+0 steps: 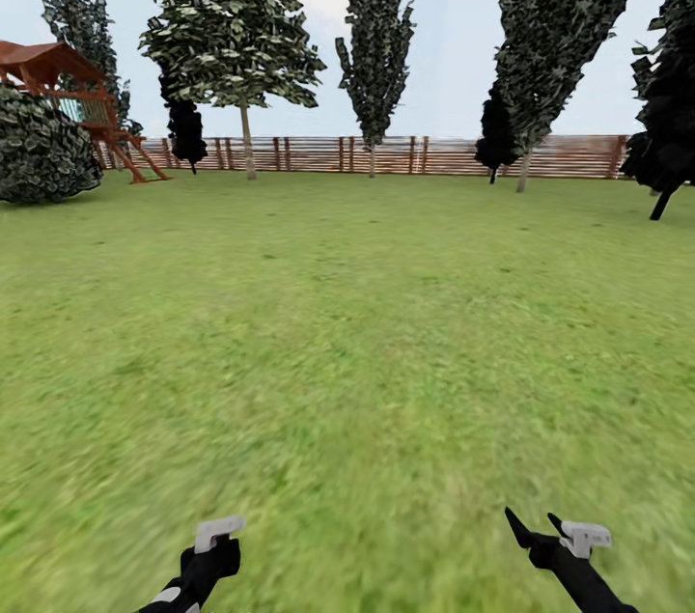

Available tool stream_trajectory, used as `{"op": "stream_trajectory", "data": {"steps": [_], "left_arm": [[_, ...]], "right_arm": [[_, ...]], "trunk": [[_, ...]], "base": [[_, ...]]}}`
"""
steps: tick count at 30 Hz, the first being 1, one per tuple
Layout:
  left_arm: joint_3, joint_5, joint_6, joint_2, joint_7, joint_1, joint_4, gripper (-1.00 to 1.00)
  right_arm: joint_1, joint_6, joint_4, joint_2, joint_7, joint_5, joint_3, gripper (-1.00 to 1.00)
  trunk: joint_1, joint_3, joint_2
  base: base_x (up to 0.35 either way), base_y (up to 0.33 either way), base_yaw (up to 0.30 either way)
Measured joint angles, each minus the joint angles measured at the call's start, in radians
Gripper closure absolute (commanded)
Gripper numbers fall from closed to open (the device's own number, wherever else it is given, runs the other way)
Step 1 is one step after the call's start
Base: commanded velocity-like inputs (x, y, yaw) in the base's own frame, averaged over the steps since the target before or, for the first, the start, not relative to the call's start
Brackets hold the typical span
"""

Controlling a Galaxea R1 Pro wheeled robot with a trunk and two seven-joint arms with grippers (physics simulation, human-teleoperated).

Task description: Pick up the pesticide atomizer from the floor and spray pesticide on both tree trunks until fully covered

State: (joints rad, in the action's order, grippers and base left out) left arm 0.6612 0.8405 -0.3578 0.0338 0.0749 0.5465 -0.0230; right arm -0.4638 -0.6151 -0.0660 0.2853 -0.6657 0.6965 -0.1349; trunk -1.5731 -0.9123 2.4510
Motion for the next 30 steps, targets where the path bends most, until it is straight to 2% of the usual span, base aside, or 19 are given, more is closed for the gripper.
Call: {"op": "stream_trajectory", "data": {"steps": [7, 18, 30], "left_arm": [[-0.001, 0.000, 0.000, 0.000, -0.001, 0.000, 0.000, 1.00], [-0.002, 0.000, 0.000, 0.000, -0.001, 0.000, 0.000, 1.00], [-0.002, 0.000, 0.000, 0.000, -0.001, 0.000, 0.000, 1.00]], "right_arm": [[0.000, 0.000, 0.000, 0.000, 0.000, 0.000, 0.000, -1.00], [-0.001, 0.000, 0.000, 0.000, 0.000, 0.000, 0.000, -1.00], [-0.001, 0.000, 0.000, 0.000, 0.000, 0.000, 0.001, -1.00]], "trunk": [[0.000, 0.004, 0.000], [0.000, 0.009, 0.000], [0.000, 0.010, 0.000]], "base": [[0.032, 0.008, 0.287], [0.305, 0.061, 0.281], [0.331, 0.092, 0.025]]}}
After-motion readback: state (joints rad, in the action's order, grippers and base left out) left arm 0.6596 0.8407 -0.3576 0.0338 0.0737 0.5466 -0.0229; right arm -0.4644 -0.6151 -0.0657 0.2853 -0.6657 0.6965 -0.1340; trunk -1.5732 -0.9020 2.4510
